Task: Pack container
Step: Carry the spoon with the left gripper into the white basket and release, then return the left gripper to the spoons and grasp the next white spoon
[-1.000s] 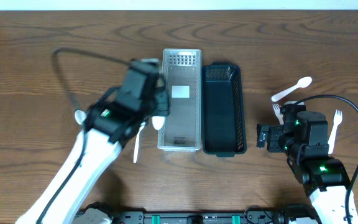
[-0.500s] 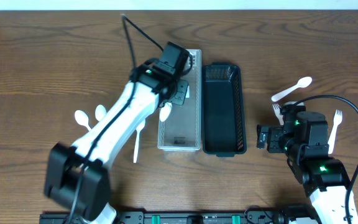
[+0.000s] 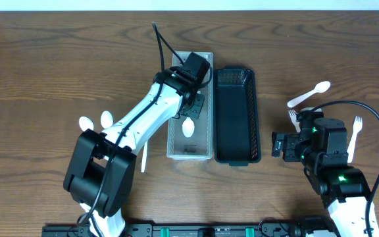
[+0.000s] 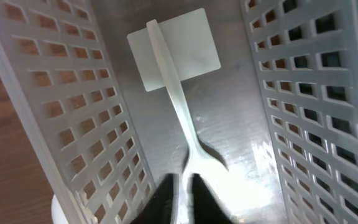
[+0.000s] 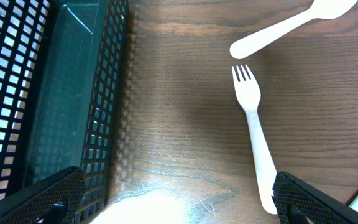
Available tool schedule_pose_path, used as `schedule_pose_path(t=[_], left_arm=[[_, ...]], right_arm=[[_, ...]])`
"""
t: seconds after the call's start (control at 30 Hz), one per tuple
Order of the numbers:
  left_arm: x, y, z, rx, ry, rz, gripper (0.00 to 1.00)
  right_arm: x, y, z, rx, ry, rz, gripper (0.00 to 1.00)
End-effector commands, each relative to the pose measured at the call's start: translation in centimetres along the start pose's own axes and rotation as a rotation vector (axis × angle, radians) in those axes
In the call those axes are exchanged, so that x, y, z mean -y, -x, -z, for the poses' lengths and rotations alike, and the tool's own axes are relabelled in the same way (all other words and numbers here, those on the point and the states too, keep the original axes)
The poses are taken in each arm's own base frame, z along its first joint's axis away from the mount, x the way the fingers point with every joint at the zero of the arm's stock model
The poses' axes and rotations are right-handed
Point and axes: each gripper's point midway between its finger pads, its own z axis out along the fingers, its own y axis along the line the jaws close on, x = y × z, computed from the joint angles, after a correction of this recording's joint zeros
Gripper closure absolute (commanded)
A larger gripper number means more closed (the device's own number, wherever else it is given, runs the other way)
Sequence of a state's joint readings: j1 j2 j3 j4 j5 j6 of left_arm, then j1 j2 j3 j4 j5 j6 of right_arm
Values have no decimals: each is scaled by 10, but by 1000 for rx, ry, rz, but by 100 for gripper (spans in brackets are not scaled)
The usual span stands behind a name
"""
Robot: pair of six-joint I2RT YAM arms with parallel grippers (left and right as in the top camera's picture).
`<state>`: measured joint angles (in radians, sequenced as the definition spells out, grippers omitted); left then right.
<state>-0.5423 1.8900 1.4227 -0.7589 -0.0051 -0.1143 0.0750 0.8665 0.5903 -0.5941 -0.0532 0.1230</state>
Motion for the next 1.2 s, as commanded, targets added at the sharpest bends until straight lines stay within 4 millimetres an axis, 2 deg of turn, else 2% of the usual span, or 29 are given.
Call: schedule_pose_path(t=[0.0, 0.07, 0.13, 0.23, 0.3, 0.37, 0.4, 0.47, 0.53, 0.67, 0.73, 0.83, 1.0, 1.17], left_arm=[[-6, 12, 16, 54, 32, -3, 70], [-13, 21, 35, 103, 65, 0, 67], [-22, 32, 64, 175, 104, 9, 59], [-38, 44, 125, 302, 149, 35, 43], [-52, 44, 165, 380, 168, 70, 36], [-72, 37, 195, 437, 184, 118, 32], [-88, 29, 212, 460, 195, 173, 32], [-118, 12, 228, 467, 222, 292, 32], [-157, -14, 237, 439, 268, 455, 32], [-225, -74, 232, 313, 365, 799, 32], [-245, -93, 222, 263, 386, 897, 32], [-266, -118, 198, 185, 405, 986, 32], [-282, -140, 137, 90, 411, 1039, 33], [-274, -149, 78, 1, 344, 1038, 33]], right_arm=[[1, 8, 4, 20, 0, -19, 1], [1, 8, 4, 20, 0, -19, 1], [1, 8, 4, 20, 0, -19, 1], [1, 8, 4, 20, 0, -19, 1], [1, 8, 4, 20, 0, -19, 1], [1, 8, 4, 20, 0, -19, 1], [1, 8, 4, 20, 0, -19, 1], [1, 8, 4, 20, 0, -19, 1], [1, 8, 4, 20, 0, -19, 1], [1, 8, 4, 19, 0, -19, 1], [1, 8, 4, 19, 0, -19, 1], [1, 8, 4, 19, 0, -19, 1], [1, 8, 4, 19, 0, -19, 1], [1, 8, 4, 19, -1, -19, 1]])
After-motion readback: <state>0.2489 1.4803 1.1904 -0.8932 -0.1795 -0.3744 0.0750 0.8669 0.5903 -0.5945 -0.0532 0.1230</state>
